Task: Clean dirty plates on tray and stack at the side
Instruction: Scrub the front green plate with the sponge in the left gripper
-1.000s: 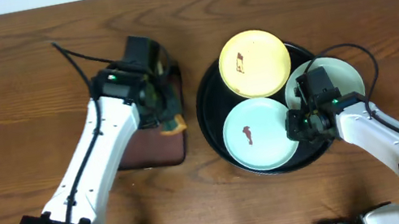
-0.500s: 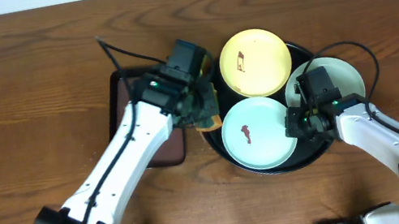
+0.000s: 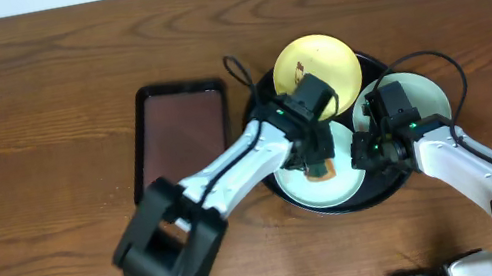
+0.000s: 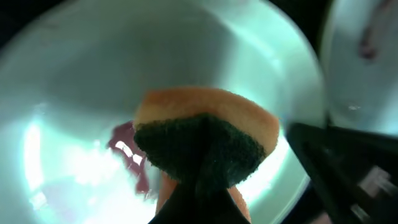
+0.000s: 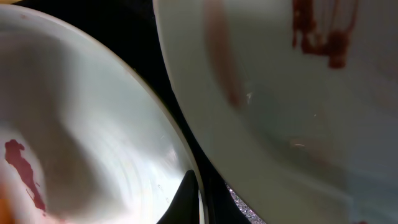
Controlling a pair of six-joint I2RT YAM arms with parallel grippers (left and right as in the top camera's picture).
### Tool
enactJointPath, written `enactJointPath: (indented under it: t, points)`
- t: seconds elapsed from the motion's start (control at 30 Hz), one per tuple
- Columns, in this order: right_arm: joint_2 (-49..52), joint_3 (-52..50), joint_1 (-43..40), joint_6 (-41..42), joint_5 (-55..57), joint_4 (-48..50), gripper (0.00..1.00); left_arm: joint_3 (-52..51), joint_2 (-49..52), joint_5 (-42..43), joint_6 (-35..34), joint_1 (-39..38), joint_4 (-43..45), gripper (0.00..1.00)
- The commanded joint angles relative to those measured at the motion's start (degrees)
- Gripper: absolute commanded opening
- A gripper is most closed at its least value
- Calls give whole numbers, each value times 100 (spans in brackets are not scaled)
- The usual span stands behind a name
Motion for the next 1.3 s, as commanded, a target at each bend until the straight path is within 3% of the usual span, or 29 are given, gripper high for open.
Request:
enactJointPath:
  t: [0.0, 0.2, 0.47, 0.77, 0.87, 0.93, 0.97, 1.03, 1.17, 1.27]
  points:
    - [280, -157, 9, 98, 339, -90, 1, 55, 363, 490, -199, 39, 328, 7]
    - [280, -157, 9, 98, 339, -92, 1, 55, 949, 116, -162, 120, 247, 7]
    - [280, -157, 9, 96, 341, -195, 1, 125, 1019, -2334, 289, 282, -922, 7]
    - [280, -157, 9, 98, 343, -264, 1, 267, 1019, -3539, 629, 278, -1561, 7]
    - [280, -157, 9, 98, 343, -269, 1, 361, 1019, -3040, 623, 275, -1436, 7]
    - [280, -157, 9, 96, 343, -282, 1, 356, 1021, -2081, 623, 275, -1091, 7]
    - [280, -157, 9, 98, 343, -302, 1, 356, 1036, -1095, 518, 269, -706, 7]
    - [280, -157, 9, 98, 345, -297, 1, 356, 1051, -382, 243, 254, -369, 7]
    - [280, -157, 9, 98, 345, -282, 1, 356, 1054, 507, -90, 170, 39, 7]
    - [280, -157, 9, 98, 343, -282, 1, 356, 1054, 654, -90, 42, 13, 7]
